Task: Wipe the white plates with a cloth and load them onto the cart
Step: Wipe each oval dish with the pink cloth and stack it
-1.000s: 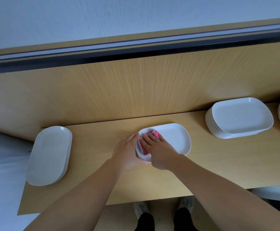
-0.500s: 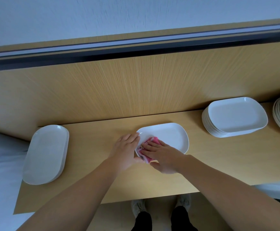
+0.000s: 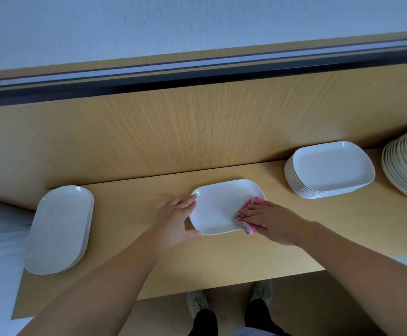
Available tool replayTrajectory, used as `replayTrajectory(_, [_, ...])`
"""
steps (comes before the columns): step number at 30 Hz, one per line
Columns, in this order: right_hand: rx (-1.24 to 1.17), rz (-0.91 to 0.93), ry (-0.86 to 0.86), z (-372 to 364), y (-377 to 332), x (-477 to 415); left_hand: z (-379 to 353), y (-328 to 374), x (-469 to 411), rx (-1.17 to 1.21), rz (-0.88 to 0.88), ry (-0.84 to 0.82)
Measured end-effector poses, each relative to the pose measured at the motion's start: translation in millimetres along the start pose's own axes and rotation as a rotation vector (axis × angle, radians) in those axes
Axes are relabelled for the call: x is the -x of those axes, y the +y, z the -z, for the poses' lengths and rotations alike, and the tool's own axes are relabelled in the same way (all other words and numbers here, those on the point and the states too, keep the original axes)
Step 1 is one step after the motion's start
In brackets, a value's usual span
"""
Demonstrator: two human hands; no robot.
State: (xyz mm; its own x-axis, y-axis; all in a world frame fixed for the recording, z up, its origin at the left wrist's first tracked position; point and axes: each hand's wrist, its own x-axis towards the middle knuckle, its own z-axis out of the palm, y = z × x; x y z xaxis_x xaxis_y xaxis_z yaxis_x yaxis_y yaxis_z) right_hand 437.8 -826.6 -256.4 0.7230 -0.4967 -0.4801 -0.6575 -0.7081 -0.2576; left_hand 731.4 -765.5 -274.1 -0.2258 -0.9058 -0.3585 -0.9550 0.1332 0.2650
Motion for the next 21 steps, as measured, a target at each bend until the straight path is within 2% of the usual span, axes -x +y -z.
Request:
replayTrajectory(4, [0.014,0.023,-0.003,8,4,-2,3,3,0,-0.08,-0.016,-0.042])
replayTrajectory(8, [0.18,0.108,0.204,15,4,-11,4,4,-1,-0.211,-0.088,0.006])
replayTrajectory(12, [0.312,0.175,0.346,30,-6,-33,-1,13,-6,-0.229,-0.233,0.063])
replayTrajectory(14, [0.377,0.174,0.343,32,-7,-45,-4,19,-4,-0.178,-0.243,0.042])
replayTrajectory(18, [0.446,0.111,0.19,27,-4,-50,-6,22,-2,-0.058,-0.183,0.042])
replayTrajectory(21, [0.397,-0.035,0.113,19,0,-43,-8,18,-7,-0.057,-0.16,-0.056])
